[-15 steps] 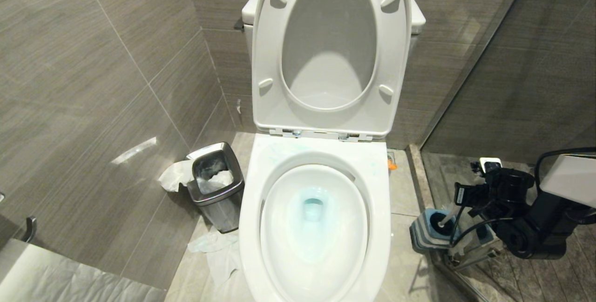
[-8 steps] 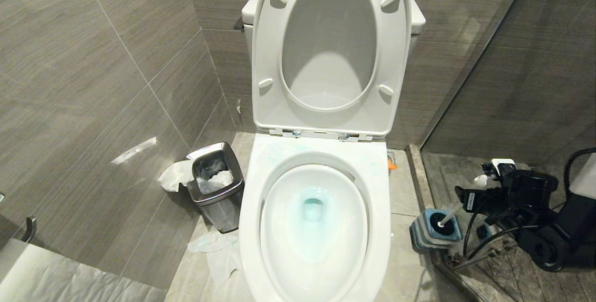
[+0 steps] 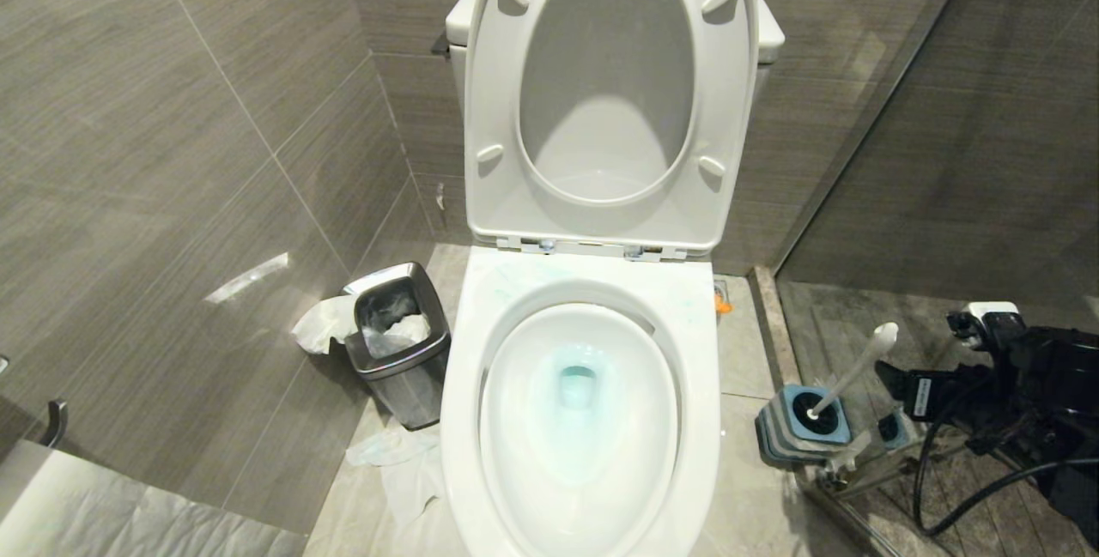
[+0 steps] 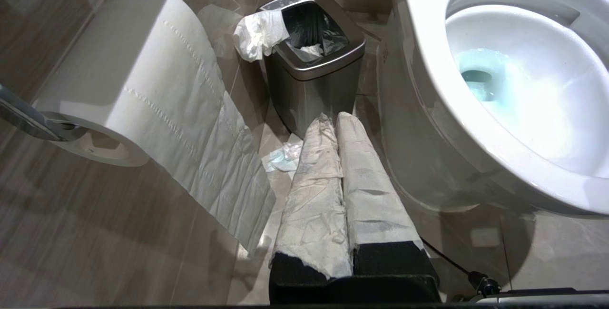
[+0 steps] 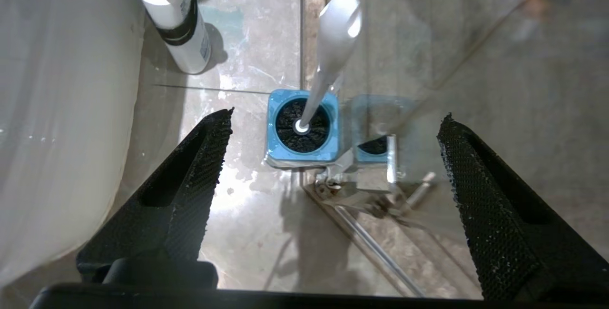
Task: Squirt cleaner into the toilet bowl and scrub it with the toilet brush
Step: Flush the toilet
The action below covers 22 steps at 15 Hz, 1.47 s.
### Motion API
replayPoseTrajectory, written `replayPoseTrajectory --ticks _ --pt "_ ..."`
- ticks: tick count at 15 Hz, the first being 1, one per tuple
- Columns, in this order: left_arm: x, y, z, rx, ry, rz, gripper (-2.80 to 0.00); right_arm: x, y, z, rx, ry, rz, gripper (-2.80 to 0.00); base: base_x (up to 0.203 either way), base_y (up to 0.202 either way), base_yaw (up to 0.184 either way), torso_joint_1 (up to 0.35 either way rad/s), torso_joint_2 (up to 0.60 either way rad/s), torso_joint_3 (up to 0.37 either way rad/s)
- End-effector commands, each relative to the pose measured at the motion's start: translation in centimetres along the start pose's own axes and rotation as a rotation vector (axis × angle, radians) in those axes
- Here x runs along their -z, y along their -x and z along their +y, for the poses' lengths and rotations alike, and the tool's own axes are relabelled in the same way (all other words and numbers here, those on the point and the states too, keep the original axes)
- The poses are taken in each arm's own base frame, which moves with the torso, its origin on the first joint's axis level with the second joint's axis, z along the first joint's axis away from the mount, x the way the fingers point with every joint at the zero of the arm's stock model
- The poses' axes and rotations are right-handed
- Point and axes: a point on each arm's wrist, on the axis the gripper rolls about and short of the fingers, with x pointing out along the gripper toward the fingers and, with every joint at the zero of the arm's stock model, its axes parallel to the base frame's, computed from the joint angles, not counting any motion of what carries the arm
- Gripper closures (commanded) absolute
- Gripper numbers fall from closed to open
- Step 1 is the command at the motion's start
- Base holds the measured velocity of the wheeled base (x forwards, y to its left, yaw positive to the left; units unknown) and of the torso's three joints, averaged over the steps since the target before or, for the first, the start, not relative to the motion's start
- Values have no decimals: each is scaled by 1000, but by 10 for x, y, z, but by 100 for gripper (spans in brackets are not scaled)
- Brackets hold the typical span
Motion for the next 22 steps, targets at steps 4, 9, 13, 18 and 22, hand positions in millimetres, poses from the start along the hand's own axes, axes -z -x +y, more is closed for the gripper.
replayPoseTrajectory --ticks 4,9,13,18,22 --pt "0 0 0 0 -1 2 0 -18 30 -5 9 -3 -96 -280 0 0 0 0 0 0" --pt "0 0 0 0 1 2 0 -29 48 -8 3 20 -163 0 0 0 0 0 0 0" --pt "0 0 0 0 -1 2 0 -45 76 -11 -60 23 -220 0 0 0 0 0 0 0" --pt "0 0 0 0 1 2 0 -71 129 -18 -146 46 -241 0 0 0 0 0 0 0" --pt "0 0 0 0 -1 2 0 -68 172 -22 -192 58 -247 0 0 0 0 0 0 0"
